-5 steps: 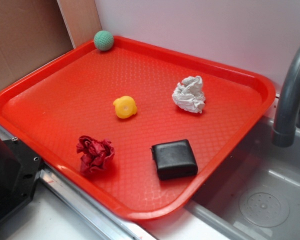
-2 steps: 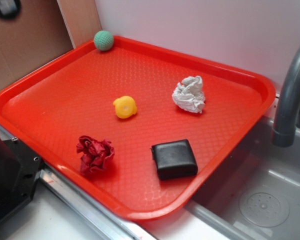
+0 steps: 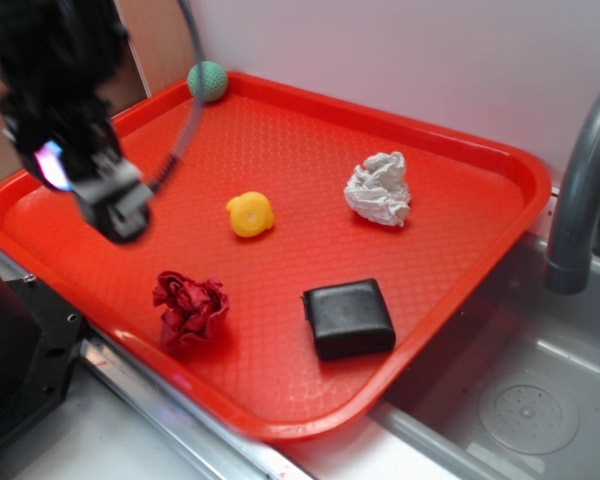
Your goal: Grab the red paper.
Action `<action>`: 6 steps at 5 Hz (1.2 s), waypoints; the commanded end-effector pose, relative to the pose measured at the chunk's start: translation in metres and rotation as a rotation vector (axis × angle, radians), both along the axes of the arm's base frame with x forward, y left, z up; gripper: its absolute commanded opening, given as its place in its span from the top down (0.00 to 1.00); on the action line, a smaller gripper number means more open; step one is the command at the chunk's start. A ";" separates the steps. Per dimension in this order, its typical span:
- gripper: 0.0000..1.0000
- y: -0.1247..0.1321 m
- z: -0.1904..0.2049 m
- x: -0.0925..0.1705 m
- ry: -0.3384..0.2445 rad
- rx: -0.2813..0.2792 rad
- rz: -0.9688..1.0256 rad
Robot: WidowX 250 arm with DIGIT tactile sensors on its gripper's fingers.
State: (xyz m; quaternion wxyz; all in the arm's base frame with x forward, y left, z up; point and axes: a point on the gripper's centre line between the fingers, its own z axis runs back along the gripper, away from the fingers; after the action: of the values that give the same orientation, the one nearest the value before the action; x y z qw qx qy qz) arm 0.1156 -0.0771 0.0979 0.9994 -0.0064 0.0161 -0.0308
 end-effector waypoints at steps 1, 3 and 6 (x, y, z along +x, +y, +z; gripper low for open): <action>0.00 -0.028 -0.037 0.023 -0.035 -0.043 -0.073; 0.00 -0.028 -0.077 0.024 0.012 0.099 -0.192; 1.00 0.015 -0.015 0.023 -0.026 0.153 -0.071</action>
State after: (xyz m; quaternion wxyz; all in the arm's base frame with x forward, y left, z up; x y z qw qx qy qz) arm 0.1368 -0.0585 0.0777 0.9948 0.0758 0.0200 -0.0645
